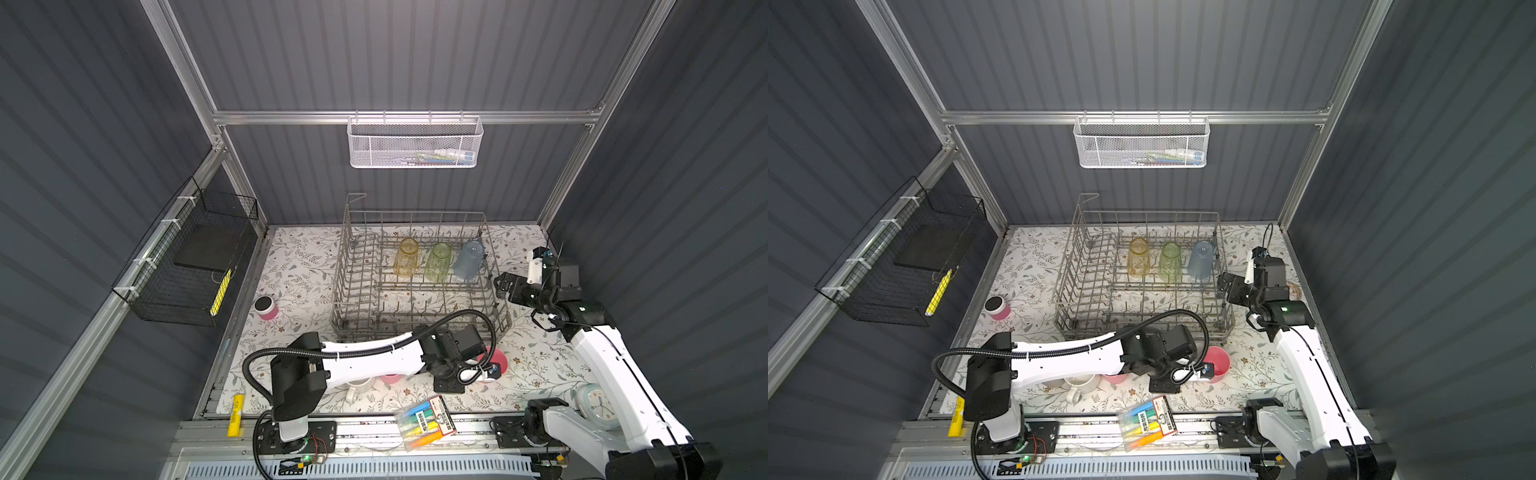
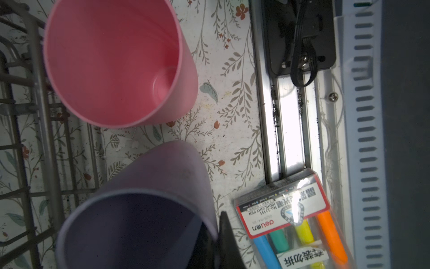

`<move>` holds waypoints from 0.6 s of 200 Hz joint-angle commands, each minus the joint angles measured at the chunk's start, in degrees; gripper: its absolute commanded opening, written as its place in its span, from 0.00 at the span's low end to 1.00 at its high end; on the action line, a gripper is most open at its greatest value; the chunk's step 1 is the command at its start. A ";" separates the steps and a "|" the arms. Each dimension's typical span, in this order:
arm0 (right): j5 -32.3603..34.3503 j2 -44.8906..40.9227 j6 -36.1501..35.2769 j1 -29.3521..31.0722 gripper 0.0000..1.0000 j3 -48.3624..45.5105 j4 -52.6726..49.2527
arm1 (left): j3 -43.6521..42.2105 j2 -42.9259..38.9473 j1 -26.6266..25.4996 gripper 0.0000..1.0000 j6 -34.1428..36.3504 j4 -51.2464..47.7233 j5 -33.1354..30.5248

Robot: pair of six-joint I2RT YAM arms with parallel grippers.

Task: Load the cups into the dish rack
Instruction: 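Close the left gripper on the lavender cup's rim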

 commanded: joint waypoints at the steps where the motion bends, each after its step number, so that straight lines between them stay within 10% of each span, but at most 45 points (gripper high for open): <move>1: -1.54 -1.77 0.96 -0.25 0.99 0.60 0.13 | 0.04 -6.42 -0.31 0.00 0.51 -0.68 0.95; 79: -6.30 -5.40 1.99 -0.32 0.99 0.62 1.60 | -7.75 -20.82 0.67 0.00 -0.87 9.17 6.70; 120: -11.36 -7.06 3.45 -0.41 0.99 -0.36 4.47 | -13.17 -27.10 9.55 0.00 -4.73 20.31 22.68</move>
